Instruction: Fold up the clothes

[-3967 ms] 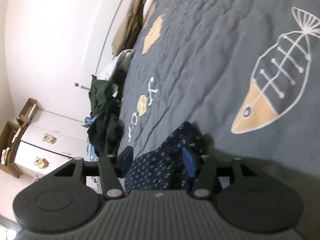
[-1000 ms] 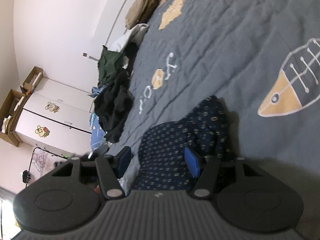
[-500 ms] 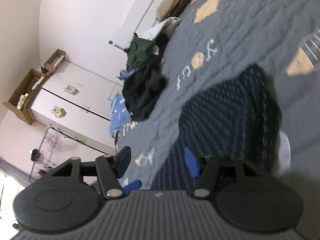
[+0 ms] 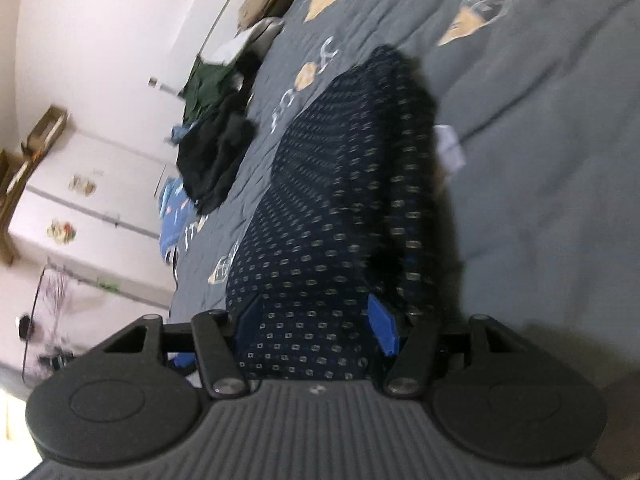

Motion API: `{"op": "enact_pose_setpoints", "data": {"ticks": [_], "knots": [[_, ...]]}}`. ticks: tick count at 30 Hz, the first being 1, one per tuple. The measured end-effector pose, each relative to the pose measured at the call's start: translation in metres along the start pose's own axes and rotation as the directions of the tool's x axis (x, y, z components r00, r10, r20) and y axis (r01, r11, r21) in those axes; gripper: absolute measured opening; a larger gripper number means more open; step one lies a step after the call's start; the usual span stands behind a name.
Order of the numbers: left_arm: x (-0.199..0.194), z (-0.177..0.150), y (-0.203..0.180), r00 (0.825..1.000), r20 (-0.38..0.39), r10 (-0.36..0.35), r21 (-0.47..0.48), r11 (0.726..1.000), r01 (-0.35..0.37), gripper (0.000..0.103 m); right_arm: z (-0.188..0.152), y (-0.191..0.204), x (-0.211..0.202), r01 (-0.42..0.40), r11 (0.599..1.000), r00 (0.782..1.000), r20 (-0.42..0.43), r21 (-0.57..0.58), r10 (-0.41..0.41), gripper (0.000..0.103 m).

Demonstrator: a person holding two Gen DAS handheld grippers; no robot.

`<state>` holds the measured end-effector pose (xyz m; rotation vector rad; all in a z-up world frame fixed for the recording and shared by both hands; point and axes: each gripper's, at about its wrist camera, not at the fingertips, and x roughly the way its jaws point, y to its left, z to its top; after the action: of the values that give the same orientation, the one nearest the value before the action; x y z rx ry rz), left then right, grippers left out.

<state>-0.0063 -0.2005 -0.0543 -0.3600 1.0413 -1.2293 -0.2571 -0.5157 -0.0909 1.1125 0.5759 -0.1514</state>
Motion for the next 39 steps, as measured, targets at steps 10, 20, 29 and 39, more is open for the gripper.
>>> {"op": "enact_pose_setpoints", "data": {"ticks": [10, 20, 29, 39], "knots": [[-0.007, -0.017, -0.013, 0.993, 0.029, 0.111, 0.073, 0.991, -0.112, 0.096, -0.016, -0.002, -0.032, 0.055, 0.998, 0.993, 0.109, -0.028, -0.052, 0.059], [-0.001, -0.015, 0.0, 0.971, 0.029, 0.237, 0.022, 0.971, -0.238, 0.097, -0.029, 0.015, -0.027, 0.056, 0.995, 0.989, 0.142, -0.077, -0.045, 0.063], [0.024, -0.011, 0.025, 0.969, -0.029, 0.246, -0.035, 0.968, -0.247, 0.097, -0.029, 0.014, -0.011, 0.09, 0.993, 0.991, 0.108, -0.076, -0.081, 0.065], [0.038, -0.011, 0.046, 0.968, -0.052, 0.246, -0.08, 0.965, -0.249, 0.096, -0.026, 0.017, -0.001, 0.122, 0.988, 0.988, 0.105, -0.091, -0.112, 0.066]]}}
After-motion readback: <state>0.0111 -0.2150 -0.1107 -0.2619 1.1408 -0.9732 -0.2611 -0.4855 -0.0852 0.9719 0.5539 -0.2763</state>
